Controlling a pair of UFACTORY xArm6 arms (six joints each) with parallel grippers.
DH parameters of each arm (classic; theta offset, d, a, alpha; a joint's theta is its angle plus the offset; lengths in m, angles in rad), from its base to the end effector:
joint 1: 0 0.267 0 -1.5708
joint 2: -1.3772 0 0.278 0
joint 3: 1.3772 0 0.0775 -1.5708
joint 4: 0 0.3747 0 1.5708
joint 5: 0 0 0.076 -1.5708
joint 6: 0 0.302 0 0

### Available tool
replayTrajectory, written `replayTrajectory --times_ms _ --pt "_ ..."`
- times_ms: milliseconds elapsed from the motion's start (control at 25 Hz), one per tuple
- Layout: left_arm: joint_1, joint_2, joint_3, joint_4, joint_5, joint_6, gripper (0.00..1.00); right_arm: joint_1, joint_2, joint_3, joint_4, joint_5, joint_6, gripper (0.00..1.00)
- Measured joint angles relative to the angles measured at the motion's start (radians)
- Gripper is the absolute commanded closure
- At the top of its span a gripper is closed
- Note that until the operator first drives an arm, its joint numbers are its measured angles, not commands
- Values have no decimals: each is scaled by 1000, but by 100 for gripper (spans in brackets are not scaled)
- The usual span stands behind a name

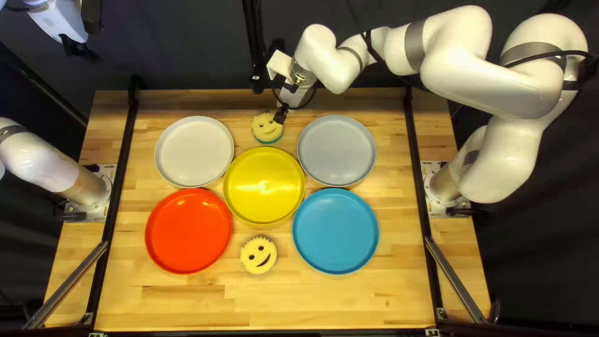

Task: Pick up sponge and scrub the plate

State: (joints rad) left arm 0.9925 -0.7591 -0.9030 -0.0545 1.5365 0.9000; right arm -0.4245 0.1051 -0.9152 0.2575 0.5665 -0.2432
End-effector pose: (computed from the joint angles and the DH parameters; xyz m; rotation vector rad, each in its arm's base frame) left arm 0.1942 0.2677 0.3234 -3.0632 -0.1394 -0.1807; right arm 0.5165 -0.2061 0.0581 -2.9807 0.5765 -0.4313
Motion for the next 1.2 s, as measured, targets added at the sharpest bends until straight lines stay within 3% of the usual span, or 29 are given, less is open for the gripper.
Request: replayTrajectory --times_ms 440,1200 --pt "0 0 0 0 0 0 0 -52 172 -104 132 2 -189 0" --pt "0 0 0 0 0 0 0 -55 344 -235 191 -8 -274 0"
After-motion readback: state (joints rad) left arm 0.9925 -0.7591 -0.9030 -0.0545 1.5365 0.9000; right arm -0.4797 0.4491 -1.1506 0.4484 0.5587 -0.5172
